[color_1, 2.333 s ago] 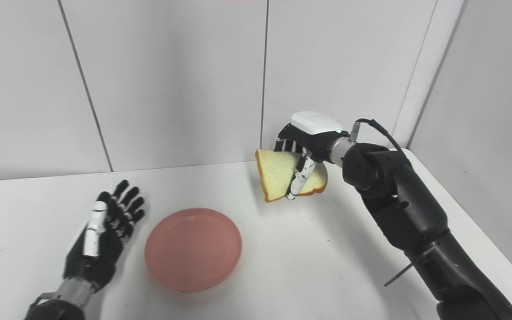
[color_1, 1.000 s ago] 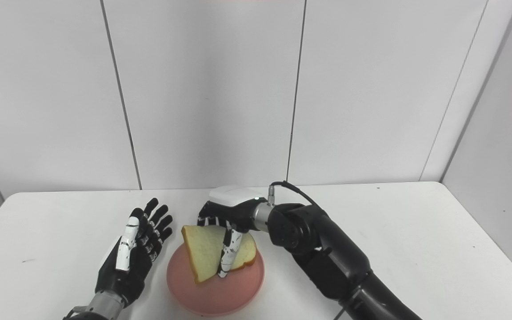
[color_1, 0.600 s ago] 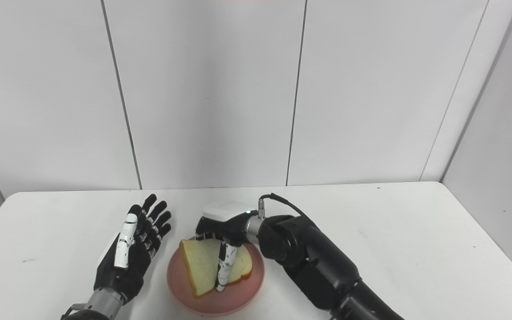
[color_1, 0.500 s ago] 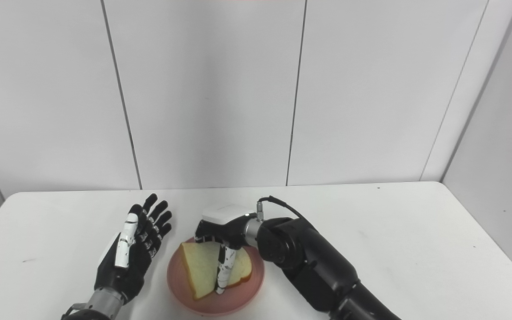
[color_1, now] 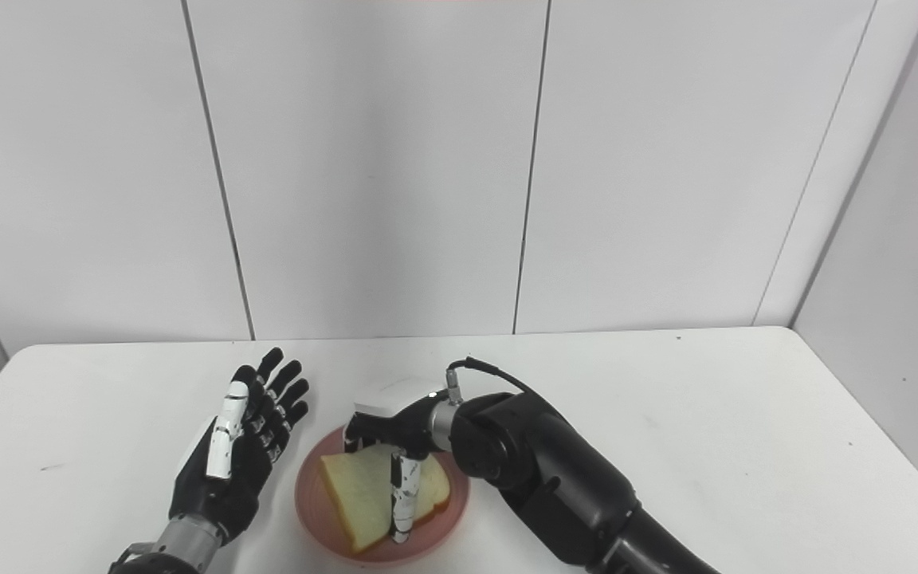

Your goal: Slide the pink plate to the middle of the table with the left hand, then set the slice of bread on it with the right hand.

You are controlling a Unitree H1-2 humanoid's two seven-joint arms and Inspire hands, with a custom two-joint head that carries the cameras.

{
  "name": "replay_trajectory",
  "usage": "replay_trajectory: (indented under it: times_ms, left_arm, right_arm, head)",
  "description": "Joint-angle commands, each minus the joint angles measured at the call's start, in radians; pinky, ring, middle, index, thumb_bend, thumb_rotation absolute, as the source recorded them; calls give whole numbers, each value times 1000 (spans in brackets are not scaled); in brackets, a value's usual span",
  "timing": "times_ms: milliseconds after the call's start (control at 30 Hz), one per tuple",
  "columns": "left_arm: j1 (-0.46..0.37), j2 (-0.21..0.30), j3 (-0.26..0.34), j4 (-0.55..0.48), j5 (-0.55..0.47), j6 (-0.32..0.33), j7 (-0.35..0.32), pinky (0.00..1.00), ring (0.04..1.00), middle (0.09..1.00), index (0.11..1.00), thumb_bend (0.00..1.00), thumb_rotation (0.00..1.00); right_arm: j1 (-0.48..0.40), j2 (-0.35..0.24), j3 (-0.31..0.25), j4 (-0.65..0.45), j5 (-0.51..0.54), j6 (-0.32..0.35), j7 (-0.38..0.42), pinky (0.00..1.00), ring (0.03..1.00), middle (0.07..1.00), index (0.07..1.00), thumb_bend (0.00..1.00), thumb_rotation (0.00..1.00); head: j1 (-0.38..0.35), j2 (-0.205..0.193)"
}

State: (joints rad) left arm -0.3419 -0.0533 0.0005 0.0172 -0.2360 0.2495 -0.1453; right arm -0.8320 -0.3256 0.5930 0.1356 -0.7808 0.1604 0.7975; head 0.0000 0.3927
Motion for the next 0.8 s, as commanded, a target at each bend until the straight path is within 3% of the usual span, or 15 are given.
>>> replay_trajectory:
  times_ms: [0,100,200,300,333,400,500,767]
  left_arm:
    - [-43,-2,-2,-36,-2,-14,1,997,981,982,991,486,1000]
    - [-42,0,-5,-38,3,-14,0,998,982,983,990,484,1000]
    - [-43,3,-7,-36,9,-19,0,993,979,983,987,481,1000]
    - [-43,3,-8,-38,12,-17,3,987,976,980,985,479,1000]
    - [-43,3,-8,-39,12,-17,3,989,978,981,986,477,1000]
    - [-44,4,-7,-38,10,-17,1,991,979,982,988,477,1000]
    - [-43,4,-5,-37,5,-16,-1,993,984,983,988,486,1000]
    - [-42,5,0,-44,-4,-5,-1,990,989,986,990,483,1000]
  right_arm:
    - [-60,-14,-28,-68,1,40,35,848,927,945,938,789,357]
    - [-75,-16,-55,-117,15,74,75,859,954,987,969,815,378]
    - [-92,-17,-73,-150,19,99,111,772,892,943,944,831,369]
    - [-114,-28,-74,-178,9,114,147,790,890,932,935,871,371]
    - [-118,-30,-74,-183,7,117,154,873,910,945,937,900,374]
    - [-124,-34,-78,-187,9,124,164,924,924,954,939,922,376]
    - [-132,-41,-79,-202,4,127,176,896,945,975,950,977,404]
    - [-148,-56,-112,-279,15,184,217,920,969,987,976,993,370]
  head:
    - [0,1]
    - [0,1]
    - [0,1]
    - [0,1]
    - [0,1]
    - [-2,2]
    - [-4,2]
    - [-9,-1]
